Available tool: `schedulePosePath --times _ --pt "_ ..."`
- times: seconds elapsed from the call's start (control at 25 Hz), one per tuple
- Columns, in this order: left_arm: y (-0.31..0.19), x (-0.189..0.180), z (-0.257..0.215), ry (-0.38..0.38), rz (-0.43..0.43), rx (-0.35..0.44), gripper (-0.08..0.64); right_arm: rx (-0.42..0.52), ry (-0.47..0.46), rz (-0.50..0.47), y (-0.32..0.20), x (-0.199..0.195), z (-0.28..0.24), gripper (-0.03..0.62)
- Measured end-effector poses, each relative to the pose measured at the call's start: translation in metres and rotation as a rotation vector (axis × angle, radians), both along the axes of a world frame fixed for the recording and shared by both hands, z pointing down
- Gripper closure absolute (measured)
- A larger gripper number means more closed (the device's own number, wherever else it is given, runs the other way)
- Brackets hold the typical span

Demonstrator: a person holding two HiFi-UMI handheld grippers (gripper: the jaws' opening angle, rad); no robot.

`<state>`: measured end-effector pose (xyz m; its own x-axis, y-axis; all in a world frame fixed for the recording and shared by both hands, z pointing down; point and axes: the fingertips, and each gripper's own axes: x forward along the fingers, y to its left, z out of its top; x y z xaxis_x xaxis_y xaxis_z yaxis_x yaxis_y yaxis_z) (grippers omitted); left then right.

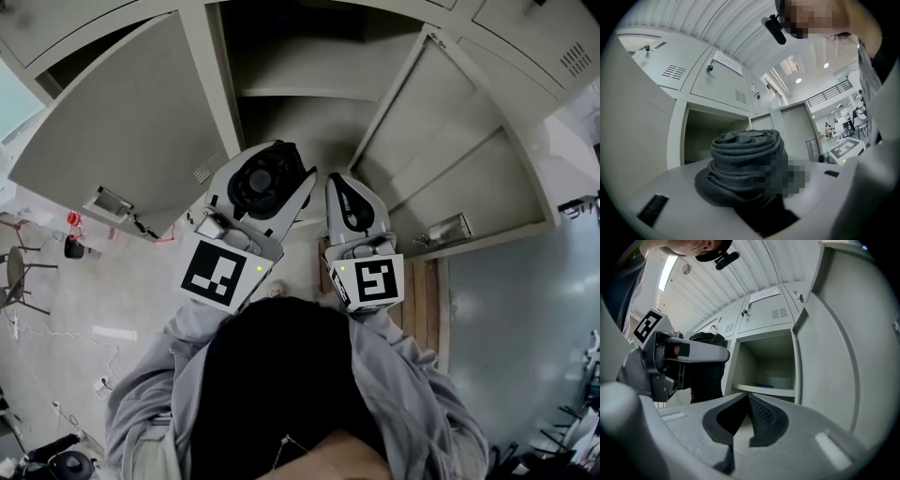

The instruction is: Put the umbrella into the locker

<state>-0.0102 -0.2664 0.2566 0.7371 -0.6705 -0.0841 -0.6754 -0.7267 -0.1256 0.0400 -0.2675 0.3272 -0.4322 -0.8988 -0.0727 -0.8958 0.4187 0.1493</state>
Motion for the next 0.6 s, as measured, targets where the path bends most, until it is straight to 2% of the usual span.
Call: schedulePosePath --times 0.12,0.28,0.48,0.6 --pt "-0.002 0.002 -0.007 -0.013 0.023 0.039 0.364 0.016 0.008 0.024 -0.003 -0.002 0.000 0.589" --pt "-0.005 0.006 -0.019 -0.019 0.030 0.087 0.365 0.010 0.008 0.007 -0.005 -0.005 0.000 0.589" --pt "-0.006 0.009 -0.038 -0.002 0.018 0.124 0.368 -0.058 0.047 -0.095 -0.006 -0.024 0.008 0.589" --pt "-0.006 0.011 -0.047 -0.017 -0.003 0.160 0.368 -0.099 0.061 -0.177 -0.007 -0.038 0.020 0.589"
